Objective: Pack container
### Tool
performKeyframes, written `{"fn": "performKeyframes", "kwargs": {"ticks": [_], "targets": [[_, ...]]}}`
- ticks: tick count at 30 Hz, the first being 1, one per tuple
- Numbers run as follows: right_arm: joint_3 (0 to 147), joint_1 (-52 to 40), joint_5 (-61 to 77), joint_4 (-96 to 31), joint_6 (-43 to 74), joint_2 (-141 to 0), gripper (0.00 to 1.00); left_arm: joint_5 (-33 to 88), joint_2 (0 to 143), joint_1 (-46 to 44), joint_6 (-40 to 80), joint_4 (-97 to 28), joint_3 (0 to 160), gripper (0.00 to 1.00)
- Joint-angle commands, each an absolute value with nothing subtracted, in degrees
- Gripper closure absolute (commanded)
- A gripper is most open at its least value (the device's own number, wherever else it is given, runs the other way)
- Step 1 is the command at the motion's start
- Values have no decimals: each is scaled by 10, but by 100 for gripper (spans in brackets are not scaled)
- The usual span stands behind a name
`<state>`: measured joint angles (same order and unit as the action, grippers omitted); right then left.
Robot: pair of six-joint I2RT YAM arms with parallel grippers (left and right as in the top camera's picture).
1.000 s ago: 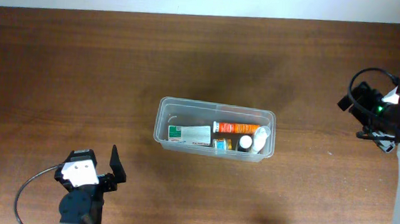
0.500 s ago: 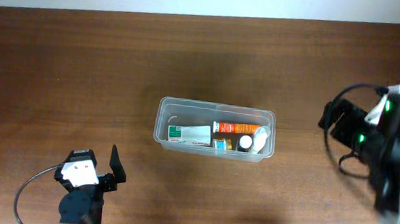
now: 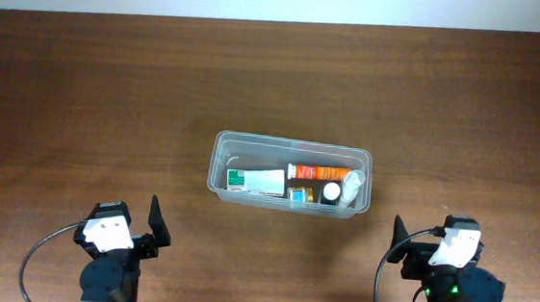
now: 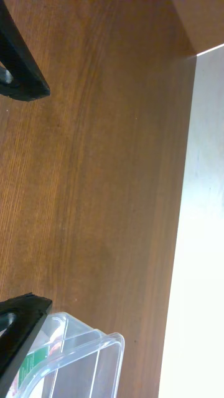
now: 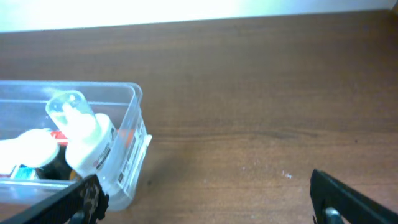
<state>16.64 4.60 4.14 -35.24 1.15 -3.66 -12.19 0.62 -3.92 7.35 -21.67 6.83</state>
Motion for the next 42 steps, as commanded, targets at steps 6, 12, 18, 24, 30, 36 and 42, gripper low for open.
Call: {"fn": "performKeyframes", "kwargs": {"ticks": [6, 12, 18, 24, 30, 36, 42], "targets": [[80, 43, 40, -287, 3, -2, 1, -118, 3, -35, 72, -215, 65, 0], [80, 42, 39, -286, 2, -3, 1, -118, 3, -35, 72, -215, 65, 0], [80, 42, 39, -286, 2, -3, 2, -118, 3, -35, 72, -215, 65, 0], [80, 42, 39, -286, 2, -3, 1, -118, 3, -35, 72, -215, 65, 0], [80, 42, 39, -286, 2, -3, 2, -118, 3, -35, 72, -215, 65, 0], [80, 42, 39, -286, 2, -3, 2, -118, 3, -35, 72, -215, 65, 0], [80, 42, 39, -286, 2, -3, 2, -118, 3, -35, 72, -215, 65, 0]]}}
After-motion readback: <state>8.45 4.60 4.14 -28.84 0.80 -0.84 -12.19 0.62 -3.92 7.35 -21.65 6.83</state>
